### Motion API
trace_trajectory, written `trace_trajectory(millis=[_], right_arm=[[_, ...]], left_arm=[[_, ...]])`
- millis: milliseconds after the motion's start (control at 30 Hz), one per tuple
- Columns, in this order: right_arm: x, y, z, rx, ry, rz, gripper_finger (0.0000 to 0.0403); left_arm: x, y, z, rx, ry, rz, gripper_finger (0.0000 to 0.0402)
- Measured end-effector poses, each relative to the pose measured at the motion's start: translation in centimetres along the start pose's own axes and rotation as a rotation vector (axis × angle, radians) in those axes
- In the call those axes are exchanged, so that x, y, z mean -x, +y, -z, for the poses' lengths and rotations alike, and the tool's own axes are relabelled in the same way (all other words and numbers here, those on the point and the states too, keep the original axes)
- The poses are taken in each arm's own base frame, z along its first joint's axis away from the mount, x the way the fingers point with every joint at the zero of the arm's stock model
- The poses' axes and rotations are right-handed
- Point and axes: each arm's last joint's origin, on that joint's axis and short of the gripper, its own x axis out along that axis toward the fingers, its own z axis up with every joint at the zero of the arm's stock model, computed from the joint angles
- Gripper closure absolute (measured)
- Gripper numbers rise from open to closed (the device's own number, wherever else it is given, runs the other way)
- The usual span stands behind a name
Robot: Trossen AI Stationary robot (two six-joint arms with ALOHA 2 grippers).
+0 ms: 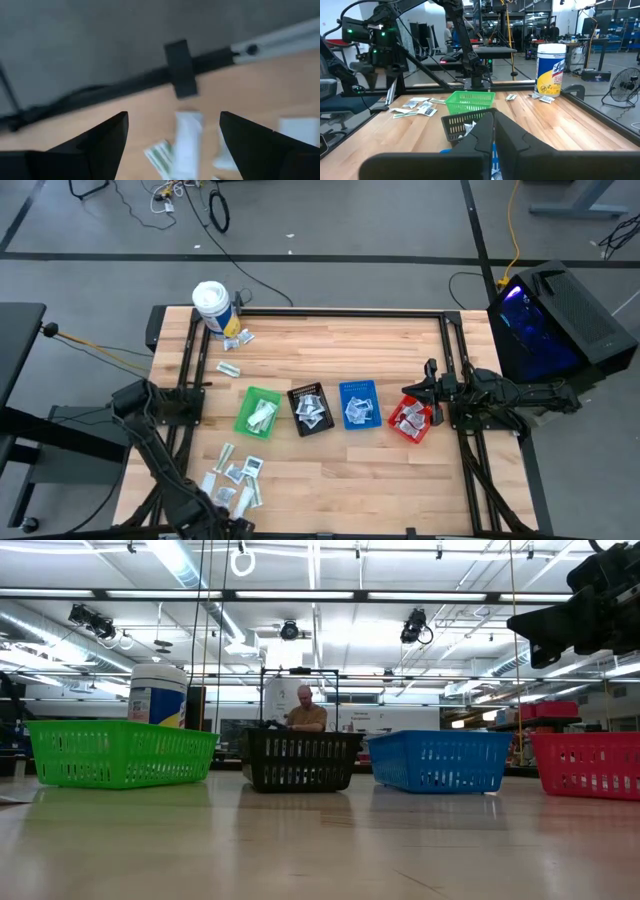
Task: Pick & Place First Aid Supplies
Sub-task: Put the bandage into the green basket
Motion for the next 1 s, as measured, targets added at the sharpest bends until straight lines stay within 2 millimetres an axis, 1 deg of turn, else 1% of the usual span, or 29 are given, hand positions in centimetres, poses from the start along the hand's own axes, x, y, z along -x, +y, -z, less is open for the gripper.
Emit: trace_trajectory(millis=[67,167,300,367,667,833,1000], right_arm=[[0.0,0.0,0.0,0.000,0.000,0.000,0.0380],[0.0,0.0,0.0,0.000,0.000,0.000,0.0380],[0.0,0.0,0.0,0.000,0.000,0.000,0.0380],[0.0,0.0,0.0,0.000,0.001,0.000,0.0380],[0.0,0.0,0.0,0.000,0.001,0.000,0.0380],[0.0,0.0,0.0,0.000,0.000,0.000,0.0380],[0.0,0.0,0.0,0.000,0.001,0.000,0.0380]], left_arm=[[-0.5,-0.3,-0.3,-0.044,0.014,-0.032,0.0081],[-1.0,-0.9,-0.6,-0.084,0.017,-0.033,0.0081],[-1.9,-1.7,0.0,-0.081,0.029,0.015,0.0081],[-2.2,-1.7,0.5,-0.071,0.040,0.026,0.0081],[-2.5,0.1,3.1,0.008,0.065,0.025,0.0081],[-3.8,0.6,4.0,0.036,0.091,0.052,0.0081],[-5.2,0.3,4.1,0.034,0.121,0.096,0.0081]])
